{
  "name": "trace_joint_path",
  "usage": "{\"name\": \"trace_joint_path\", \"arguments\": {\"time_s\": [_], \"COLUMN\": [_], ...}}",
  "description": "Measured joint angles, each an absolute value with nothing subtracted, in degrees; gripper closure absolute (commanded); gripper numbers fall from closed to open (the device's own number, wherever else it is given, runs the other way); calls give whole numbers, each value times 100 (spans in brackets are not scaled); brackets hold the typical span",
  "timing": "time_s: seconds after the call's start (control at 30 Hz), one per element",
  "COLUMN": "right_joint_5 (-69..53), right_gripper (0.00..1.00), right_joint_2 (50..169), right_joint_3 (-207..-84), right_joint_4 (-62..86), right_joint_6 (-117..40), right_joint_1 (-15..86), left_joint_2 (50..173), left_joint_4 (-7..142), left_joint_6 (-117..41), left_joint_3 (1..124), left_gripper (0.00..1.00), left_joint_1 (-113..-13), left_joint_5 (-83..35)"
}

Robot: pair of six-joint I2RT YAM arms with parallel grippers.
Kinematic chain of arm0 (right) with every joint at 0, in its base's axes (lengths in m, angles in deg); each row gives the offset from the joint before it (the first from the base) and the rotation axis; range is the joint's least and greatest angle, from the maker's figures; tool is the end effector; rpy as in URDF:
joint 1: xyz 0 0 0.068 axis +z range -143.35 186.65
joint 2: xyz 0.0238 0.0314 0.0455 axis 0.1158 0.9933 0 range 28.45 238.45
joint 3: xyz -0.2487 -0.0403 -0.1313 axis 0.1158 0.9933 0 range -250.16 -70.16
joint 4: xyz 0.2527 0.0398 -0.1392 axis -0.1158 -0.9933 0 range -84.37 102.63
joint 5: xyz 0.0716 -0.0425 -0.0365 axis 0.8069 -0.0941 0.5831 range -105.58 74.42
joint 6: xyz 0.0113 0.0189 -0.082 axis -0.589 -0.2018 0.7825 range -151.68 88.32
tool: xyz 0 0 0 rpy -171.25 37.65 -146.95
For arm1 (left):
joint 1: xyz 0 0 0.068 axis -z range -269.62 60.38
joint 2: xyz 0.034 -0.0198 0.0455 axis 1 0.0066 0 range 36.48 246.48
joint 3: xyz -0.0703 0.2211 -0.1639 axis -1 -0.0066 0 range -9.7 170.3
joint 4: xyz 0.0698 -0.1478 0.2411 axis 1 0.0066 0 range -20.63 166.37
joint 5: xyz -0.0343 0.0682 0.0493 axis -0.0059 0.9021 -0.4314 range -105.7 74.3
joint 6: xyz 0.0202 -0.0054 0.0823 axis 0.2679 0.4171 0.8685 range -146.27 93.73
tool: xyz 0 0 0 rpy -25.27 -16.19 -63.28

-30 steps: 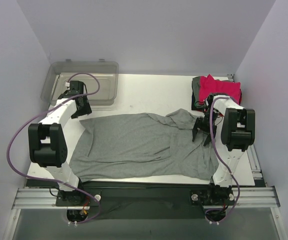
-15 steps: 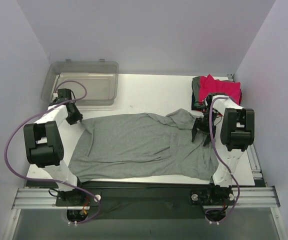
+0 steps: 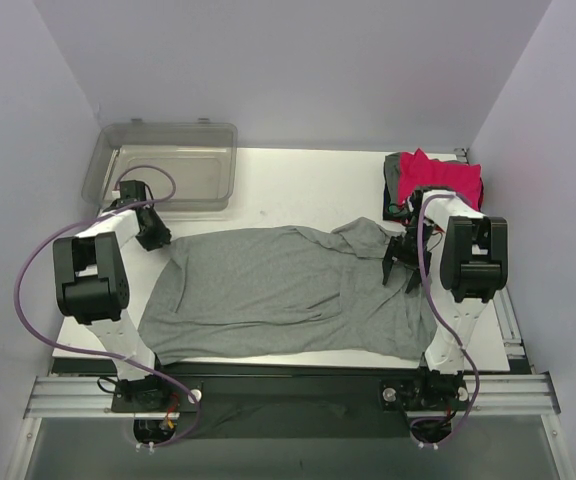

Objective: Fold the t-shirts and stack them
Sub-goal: Grap the side of the flattened tshirt furthest away from the robot with both arms

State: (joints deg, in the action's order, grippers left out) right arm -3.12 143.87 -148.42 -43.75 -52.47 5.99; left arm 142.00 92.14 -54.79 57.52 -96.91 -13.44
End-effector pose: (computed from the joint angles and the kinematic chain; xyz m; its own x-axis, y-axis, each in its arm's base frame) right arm 0.3861 0.0117 0.0966 -0.9243 0.3574 0.1341 0.3773 0.9085 0.1795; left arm 0.4160 0.0561 0.1246 -0.6932 -0.5696 -0.4417 -0.5425 0.8157 -0.2006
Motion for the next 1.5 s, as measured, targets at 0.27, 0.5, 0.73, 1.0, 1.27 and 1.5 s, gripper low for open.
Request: {"name": "trace_joint_path", "arguments": {"time_s": [0.27, 0.5, 0.73, 1.0, 1.27, 1.5], "right_joint_5": [-336, -342, -373, -165, -115, -60], "right_gripper": [43, 42, 47, 55, 56, 59], "right_joint_2": [14306, 13782, 13954, 14837, 15288, 15427], "right_joint_3": [-14842, -15266, -16243, -16485, -16697, -16905], "right_joint_4": [-4401, -4504, -4449, -4078, -3942, -3809], "right_joint_6": [-5260, -5260, -5217, -5107, -4930, -4799], "right_joint_1": [599, 599, 594, 599, 717, 804], "left_joint_2": [14337, 14420, 14420, 14418, 14418, 14420], "left_joint_4": [8997, 9008, 9258, 9815, 10368, 10597], "left_joint_6": [-5599, -5533, -5197, -4795, -4528, -4390], "left_joint_3": [5765, 5883, 6161, 6484, 6792, 6917], "left_gripper": [81, 98, 100, 99, 95, 88], "left_joint_1": [-9698, -9698, -9698, -9696, -9687, -9672], "left_joint_5": [-1515, -1604, -1560, -1270, -835, -695]}}
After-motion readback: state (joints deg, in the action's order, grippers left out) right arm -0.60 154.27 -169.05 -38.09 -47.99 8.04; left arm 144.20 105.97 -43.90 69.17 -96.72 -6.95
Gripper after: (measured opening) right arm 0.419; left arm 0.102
